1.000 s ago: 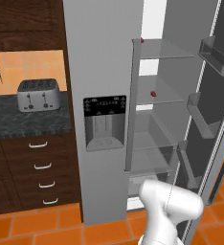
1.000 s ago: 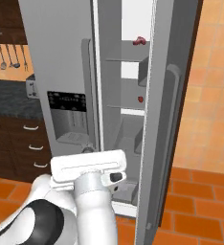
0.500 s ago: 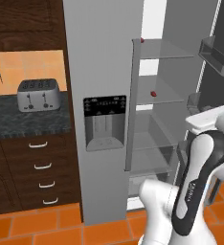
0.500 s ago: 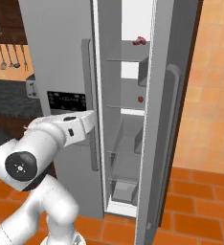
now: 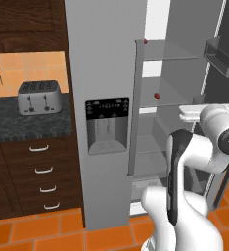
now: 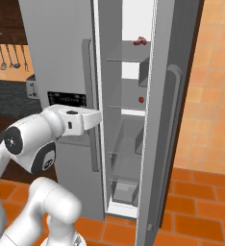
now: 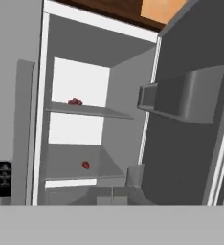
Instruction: Take the strawberry from the fridge and place it on top of the pancake, located on the dining counter.
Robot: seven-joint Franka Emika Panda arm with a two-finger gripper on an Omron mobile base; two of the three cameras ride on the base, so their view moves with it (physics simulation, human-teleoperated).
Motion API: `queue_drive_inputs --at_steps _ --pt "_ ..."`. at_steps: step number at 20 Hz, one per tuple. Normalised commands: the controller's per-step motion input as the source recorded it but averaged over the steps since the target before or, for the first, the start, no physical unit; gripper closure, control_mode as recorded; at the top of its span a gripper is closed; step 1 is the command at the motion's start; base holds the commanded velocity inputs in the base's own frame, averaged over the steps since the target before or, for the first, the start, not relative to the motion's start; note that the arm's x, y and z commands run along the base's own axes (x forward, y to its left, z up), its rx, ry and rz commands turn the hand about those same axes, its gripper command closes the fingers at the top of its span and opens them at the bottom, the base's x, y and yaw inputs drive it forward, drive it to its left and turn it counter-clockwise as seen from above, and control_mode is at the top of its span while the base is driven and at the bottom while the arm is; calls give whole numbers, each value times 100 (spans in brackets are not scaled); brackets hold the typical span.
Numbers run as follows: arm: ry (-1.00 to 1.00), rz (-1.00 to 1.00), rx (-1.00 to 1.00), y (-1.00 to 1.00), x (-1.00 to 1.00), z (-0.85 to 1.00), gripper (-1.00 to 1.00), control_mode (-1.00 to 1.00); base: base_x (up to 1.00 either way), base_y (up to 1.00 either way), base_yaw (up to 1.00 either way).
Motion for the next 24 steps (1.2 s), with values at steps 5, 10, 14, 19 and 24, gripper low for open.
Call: queue_drive_inputs --at_steps 5,10,14,19,24 --pt "-9 -3 12 9 13 -28 100 -100 0 0 0" --pt "-5 -25 13 8 27 -34 100 -100 0 0 0" --pt "-2 -17 21 -31 40 -25 100 -100 0 0 0" --pt "0 -7 5 -56 51 -9 100 -100 0 0 0" --pt "0 -9 3 -55 50 -11 100 -100 0 0 0"
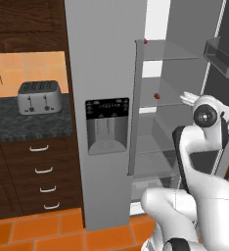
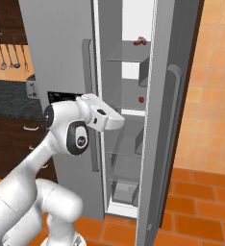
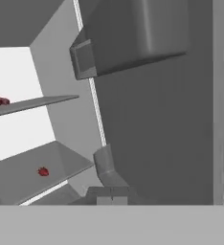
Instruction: Take the strawberry from the fridge and place it on top of the pancake, located on the dining counter.
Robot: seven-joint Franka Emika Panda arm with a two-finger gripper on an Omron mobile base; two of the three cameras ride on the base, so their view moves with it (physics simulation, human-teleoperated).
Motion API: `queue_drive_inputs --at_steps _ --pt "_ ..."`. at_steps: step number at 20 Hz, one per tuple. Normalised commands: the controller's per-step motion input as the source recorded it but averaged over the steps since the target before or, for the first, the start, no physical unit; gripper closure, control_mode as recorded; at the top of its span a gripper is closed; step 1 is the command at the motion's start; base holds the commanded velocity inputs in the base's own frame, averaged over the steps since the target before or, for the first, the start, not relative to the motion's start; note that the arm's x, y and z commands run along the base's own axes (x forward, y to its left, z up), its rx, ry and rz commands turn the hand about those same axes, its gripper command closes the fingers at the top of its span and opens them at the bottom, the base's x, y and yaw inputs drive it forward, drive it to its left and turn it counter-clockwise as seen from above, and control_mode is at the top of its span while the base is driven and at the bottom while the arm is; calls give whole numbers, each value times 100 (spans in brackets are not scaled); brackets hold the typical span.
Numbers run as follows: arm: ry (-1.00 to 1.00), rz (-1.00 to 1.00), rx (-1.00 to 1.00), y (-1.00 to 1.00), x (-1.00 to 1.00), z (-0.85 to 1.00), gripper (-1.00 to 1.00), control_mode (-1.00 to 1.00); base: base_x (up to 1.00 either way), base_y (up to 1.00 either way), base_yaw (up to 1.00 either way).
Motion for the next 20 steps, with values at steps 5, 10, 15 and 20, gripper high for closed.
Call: queue_drive_inputs --at_steps 5,10,15,20 --pt "0 -11 2 -64 45 -19 100 -100 0 0 0" --pt "0 -10 4 -90 18 -18 100 -100 0 0 0" --pt "0 -11 6 -96 6 -11 100 -100 0 0 0" --pt "-10 -2 5 -33 -50 -3 100 -100 0 0 0"
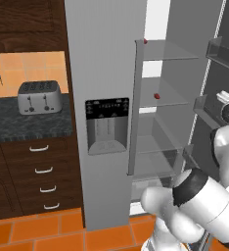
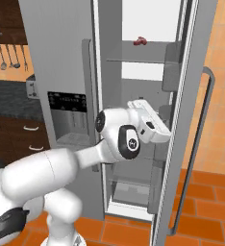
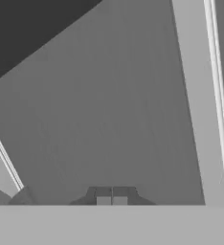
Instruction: Take the strawberry from the fridge and place it on top of the pancake, located on the dining counter.
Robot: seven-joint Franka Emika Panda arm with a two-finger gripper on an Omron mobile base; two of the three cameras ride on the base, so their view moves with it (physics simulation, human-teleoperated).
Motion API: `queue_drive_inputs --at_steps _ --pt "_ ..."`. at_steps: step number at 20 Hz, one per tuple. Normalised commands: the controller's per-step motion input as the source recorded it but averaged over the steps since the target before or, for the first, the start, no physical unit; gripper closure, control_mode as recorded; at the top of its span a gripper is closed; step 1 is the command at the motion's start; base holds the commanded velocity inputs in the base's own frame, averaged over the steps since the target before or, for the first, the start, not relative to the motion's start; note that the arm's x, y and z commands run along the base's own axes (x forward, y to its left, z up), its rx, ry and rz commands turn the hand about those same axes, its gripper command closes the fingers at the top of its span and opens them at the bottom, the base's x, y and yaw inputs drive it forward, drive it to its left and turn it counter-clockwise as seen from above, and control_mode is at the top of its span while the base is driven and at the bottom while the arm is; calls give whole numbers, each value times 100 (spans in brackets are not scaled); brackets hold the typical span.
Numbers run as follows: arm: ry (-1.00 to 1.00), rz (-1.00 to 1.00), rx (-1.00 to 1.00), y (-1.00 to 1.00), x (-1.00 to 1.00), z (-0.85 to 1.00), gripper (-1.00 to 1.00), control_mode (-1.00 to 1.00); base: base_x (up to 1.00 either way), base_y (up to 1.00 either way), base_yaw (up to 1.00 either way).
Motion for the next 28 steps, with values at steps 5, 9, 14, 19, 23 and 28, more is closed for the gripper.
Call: queue_drive_inputs --at_steps 5,9,14,19,23,28 --pt "10 24 0 97 -61 39 100 -100 0 0 0" --pt "32 32 0 100 -53 96 100 -100 0 0 0" --pt "50 22 1 82 -63 100 100 -100 0 0 0" --pt "58 20 4 51 -53 100 100 -100 0 0 0" --pt "29 10 21 47 -49 23 100 -100 0 0 0" --pt "14 10 23 58 -14 -37 -100 -100 0 0 0"
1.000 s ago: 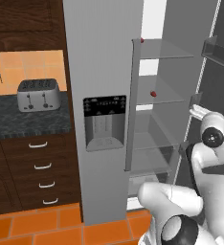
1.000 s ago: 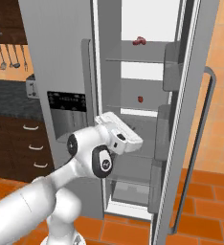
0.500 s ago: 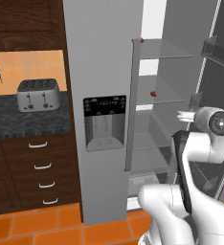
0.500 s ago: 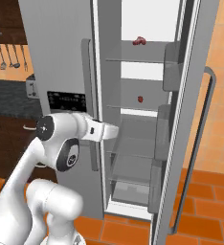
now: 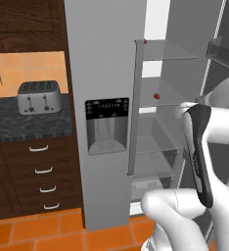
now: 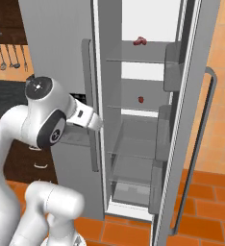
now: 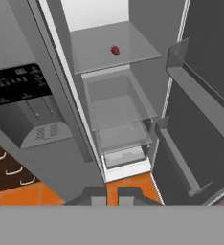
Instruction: Take the strawberry from the fridge and place it on top of the pancake, located on the dining counter.
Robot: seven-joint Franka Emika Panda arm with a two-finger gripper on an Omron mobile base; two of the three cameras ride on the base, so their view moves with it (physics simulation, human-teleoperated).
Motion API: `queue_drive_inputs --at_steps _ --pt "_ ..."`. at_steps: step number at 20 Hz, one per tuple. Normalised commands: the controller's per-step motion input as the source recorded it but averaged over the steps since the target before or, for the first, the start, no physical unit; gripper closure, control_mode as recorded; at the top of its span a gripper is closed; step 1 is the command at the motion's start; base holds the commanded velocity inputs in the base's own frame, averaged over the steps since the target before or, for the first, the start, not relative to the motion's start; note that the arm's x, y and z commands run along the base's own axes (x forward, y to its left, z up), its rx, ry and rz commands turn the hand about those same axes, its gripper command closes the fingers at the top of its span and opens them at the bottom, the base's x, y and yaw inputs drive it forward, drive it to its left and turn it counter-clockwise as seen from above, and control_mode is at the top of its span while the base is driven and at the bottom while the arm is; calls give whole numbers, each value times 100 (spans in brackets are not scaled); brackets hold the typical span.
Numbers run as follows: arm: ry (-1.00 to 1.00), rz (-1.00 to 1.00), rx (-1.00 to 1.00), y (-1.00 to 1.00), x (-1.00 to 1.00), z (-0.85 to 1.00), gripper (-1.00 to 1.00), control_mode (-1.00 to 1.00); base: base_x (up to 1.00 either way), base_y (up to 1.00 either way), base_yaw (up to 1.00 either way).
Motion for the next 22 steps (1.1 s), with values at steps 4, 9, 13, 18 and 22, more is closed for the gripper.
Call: queue_drive_inputs --at_steps 4,9,13,18,22 --pt "5 2 -1 66 -31 -1 -100 -100 0 0 0" --pt "-6 9 0 32 -44 -18 -100 -100 0 0 0" --pt "-24 11 0 6 -57 0 -100 -100 0 0 0" --pt "-20 2 0 1 -35 0 -100 -100 0 0 0" --pt "0 0 0 -6 0 2 -100 100 14 -28 -7"
